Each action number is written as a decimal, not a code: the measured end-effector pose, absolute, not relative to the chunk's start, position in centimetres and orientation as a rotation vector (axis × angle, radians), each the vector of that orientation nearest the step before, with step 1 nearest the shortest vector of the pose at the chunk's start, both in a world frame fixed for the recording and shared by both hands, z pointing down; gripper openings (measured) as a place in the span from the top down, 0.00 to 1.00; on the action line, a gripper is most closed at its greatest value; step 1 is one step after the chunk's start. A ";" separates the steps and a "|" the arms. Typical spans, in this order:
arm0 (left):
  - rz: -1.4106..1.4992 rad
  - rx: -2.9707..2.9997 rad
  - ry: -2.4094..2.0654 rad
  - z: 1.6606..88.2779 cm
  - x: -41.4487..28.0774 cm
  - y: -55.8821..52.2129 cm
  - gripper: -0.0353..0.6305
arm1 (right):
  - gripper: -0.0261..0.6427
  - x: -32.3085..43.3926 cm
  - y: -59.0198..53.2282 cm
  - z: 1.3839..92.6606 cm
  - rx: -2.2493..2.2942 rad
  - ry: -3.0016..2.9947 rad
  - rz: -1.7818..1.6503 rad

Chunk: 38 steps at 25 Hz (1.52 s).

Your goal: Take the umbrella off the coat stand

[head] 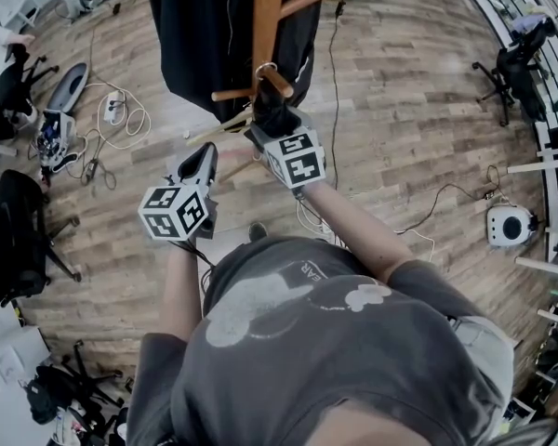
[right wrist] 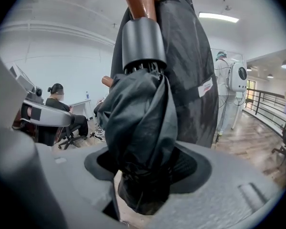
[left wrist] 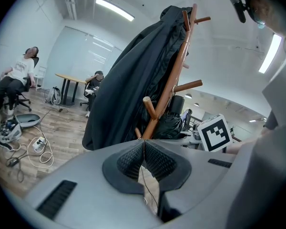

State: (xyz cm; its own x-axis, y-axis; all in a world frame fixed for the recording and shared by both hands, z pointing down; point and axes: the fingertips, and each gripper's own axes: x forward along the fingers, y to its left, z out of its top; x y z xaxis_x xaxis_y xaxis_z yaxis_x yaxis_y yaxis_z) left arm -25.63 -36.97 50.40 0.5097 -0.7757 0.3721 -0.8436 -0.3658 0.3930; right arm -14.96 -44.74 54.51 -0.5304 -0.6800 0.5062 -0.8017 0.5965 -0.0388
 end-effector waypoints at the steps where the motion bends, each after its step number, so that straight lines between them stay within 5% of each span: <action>1: 0.164 2.215 -1.321 50.4 -25.5 -36.9 0.93 | 0.54 -14.9 -44.6 54.5 1.178 -2.385 0.377; 38: 0.113 2.269 -1.446 45.4 -19.5 -28.7 0.93 | 0.56 -9.9 -35.0 47.2 1.081 -2.605 0.339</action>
State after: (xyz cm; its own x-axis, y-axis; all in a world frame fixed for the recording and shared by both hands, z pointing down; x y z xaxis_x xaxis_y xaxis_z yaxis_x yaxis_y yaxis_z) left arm -19.54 -28.70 45.44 0.4484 -0.8420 0.2998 -0.8783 -0.3529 0.3225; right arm -9.88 -35.00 47.16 -0.6721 -0.6469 0.3603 -0.7176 0.6890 -0.1016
